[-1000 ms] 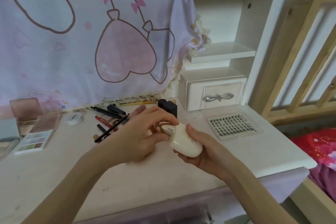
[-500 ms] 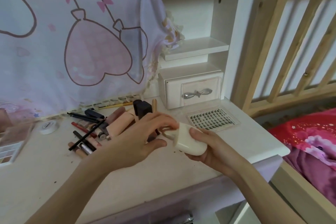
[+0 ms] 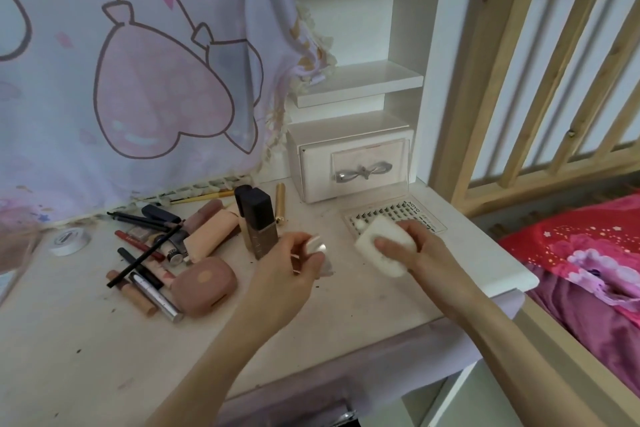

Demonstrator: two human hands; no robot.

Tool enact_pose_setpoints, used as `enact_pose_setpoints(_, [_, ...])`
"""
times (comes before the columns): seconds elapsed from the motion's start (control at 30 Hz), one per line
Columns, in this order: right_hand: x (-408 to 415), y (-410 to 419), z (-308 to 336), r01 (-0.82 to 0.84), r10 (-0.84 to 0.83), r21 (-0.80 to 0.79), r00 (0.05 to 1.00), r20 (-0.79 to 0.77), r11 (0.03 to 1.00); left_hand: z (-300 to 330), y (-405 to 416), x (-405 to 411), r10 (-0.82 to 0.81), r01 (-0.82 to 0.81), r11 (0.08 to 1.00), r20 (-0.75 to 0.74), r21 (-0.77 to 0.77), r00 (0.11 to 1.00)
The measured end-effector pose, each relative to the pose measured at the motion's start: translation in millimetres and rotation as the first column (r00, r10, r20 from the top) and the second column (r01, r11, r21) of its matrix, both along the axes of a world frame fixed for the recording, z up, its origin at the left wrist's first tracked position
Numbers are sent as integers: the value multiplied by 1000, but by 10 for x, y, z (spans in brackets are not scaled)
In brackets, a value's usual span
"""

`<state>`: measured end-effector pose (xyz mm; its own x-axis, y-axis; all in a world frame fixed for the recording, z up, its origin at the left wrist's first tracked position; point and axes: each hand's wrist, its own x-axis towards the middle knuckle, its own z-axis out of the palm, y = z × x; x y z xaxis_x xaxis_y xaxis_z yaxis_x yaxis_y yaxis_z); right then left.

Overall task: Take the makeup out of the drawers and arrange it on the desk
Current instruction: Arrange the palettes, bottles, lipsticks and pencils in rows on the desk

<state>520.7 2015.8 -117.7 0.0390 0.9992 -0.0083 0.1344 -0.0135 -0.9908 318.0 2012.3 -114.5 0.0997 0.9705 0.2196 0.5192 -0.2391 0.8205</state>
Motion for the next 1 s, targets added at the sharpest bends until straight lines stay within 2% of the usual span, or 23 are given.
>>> enact_pose_setpoints(0.1, [-45, 163, 9, 104, -103, 29, 994, -31, 994, -206, 19, 190, 83, -83, 997, 7, -3, 997])
enact_pose_setpoints(0.27, [-155, 488, 90, 122, -123, 54, 992, 19, 991, -352, 181, 343, 230, -228, 973, 80, -30, 970])
enact_pose_setpoints(0.37, [-245, 709, 108, 87, -95, 66, 987, 132, 994, -361, 271, 399, 300, -301, 954, 69, -3, 951])
enact_pose_setpoints(0.43, [-330, 842, 94, 70, -88, 86, 969, 230, 994, -342, 332, 443, 349, -348, 937, -22, 23, 937])
enact_pose_setpoints(0.57, [-502, 1009, 22, 52, -102, 157, 940, 326, 986, -330, 385, 497, 424, -412, 905, -277, 102, 862])
enact_pose_setpoints(0.67, [-572, 1069, -40, 76, -153, 206, 909, 388, 976, -356, 338, 517, 407, -366, 913, -357, 179, 841])
enact_pose_setpoints(0.77, [-604, 1112, -102, 113, -196, 217, 889, 414, 970, -381, 292, 516, 319, -218, 940, -445, 264, 837])
enact_pose_setpoints(0.9, [-650, 1132, -144, 116, -201, 207, 867, 457, 971, -402, 300, 472, 311, -112, 931, -595, 347, 742])
enact_pose_setpoints(1.0, [-685, 1134, -150, 119, -215, 221, 847, 485, 968, -414, 367, 425, 329, -112, 931, -661, 348, 675])
